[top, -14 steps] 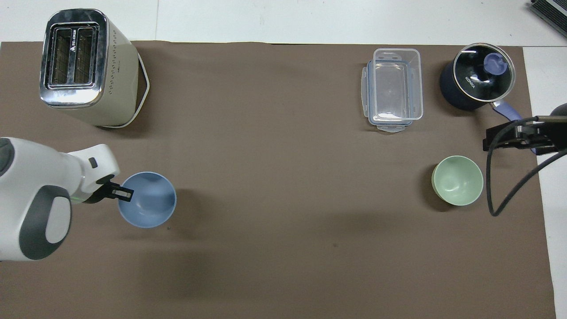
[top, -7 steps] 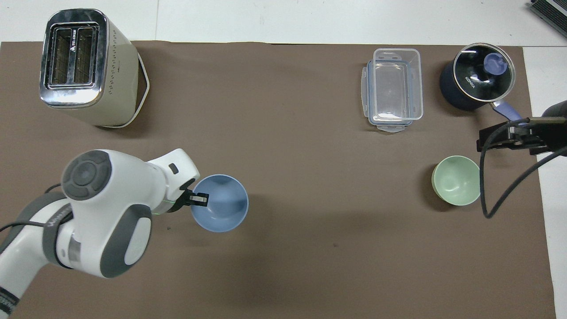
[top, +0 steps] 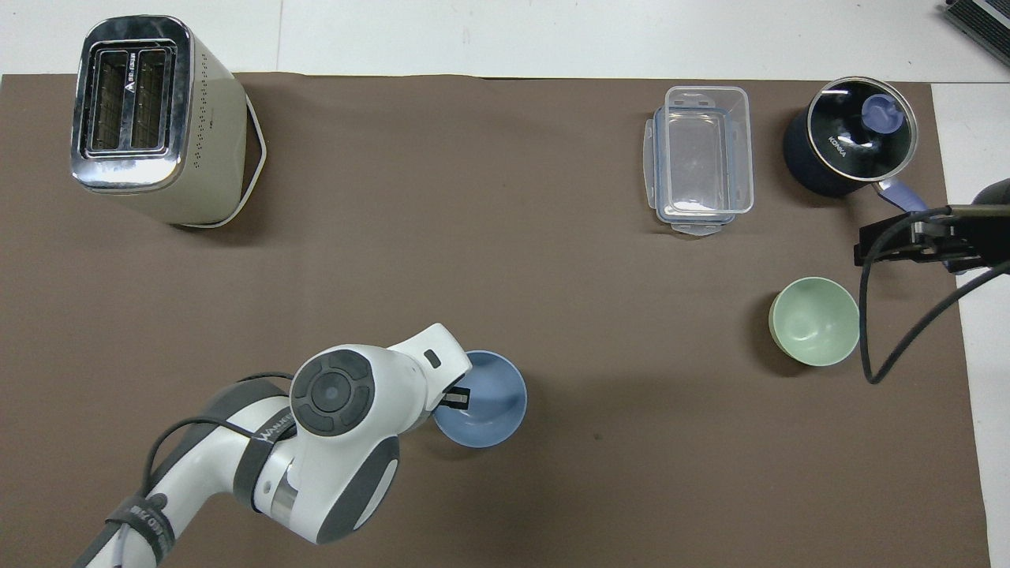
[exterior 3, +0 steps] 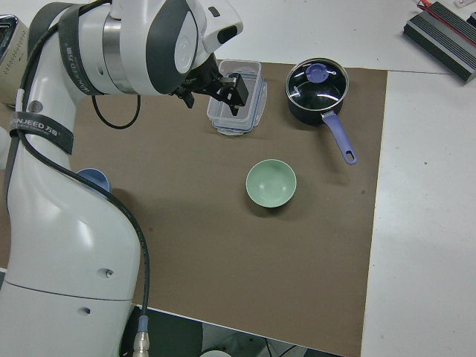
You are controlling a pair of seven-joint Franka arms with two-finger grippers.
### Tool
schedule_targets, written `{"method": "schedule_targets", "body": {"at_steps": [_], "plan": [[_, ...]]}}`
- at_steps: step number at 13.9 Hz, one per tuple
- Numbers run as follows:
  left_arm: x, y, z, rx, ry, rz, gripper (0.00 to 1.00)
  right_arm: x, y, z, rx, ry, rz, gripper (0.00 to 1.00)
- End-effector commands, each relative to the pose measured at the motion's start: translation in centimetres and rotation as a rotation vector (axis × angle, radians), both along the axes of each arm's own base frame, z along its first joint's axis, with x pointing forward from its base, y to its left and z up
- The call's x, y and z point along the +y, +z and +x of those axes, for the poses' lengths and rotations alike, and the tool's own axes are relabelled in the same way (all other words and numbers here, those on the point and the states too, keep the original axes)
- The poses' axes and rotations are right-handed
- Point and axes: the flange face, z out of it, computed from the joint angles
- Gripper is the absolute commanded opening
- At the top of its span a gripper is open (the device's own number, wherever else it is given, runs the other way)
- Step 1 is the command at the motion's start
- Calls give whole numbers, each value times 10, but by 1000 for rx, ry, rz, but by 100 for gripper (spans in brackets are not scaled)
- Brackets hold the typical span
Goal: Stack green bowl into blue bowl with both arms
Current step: 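Slide the blue bowl with the left gripper toward the table centre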
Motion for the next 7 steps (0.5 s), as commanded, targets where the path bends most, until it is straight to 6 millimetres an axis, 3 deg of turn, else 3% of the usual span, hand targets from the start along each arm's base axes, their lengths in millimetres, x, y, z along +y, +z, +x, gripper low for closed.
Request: {"method": "schedule_targets", "body": {"at_steps": [1,2,4,7], "plan": [[-2,-12,1,1,19,-8,16,-6,-2,5,-22,-8,4,100],[0,-9,9,-5,17,-11,97,-7,-5,6,-18,-9,2,100],[9,8,29,-7,52,-18,100,-26,-20,7,-8,-8,2,100],[51,44,78,14,102,-8,100,-70,-51,7,10,50,4,100]]}}
